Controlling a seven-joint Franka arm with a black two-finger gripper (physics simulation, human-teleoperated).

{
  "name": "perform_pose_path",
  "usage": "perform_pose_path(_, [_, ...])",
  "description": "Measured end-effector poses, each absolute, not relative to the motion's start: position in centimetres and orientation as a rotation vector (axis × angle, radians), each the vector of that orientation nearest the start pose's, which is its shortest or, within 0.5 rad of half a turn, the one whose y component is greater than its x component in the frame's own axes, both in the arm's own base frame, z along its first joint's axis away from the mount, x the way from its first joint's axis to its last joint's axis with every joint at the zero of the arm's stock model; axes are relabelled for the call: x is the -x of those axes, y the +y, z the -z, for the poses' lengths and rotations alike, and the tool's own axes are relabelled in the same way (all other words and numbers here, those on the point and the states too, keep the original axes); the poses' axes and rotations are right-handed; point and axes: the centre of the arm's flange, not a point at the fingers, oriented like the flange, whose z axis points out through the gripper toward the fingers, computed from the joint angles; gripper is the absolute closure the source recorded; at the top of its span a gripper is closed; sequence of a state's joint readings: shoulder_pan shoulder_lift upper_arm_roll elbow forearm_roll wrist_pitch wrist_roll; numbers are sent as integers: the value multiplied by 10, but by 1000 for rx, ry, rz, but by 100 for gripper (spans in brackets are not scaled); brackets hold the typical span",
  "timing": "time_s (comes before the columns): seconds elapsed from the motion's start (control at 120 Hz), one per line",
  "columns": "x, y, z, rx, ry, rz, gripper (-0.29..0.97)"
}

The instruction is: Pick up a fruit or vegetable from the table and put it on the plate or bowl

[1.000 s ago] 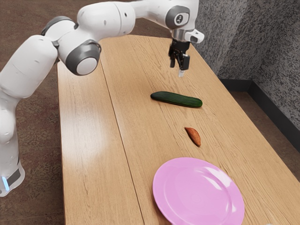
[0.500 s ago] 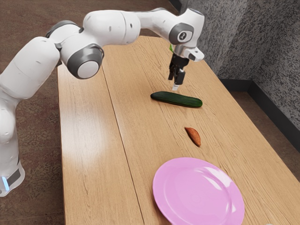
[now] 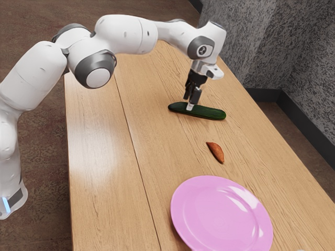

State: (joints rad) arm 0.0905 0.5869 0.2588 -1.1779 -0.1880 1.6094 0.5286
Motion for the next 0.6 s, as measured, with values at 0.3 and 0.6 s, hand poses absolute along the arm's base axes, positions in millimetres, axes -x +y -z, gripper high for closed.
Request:
perform_pose_path(0.3, [-683,188,-446,3212,305,-156,0])
perform_pose_path(0.6, [-717,191,-438,3187,293,-10,0])
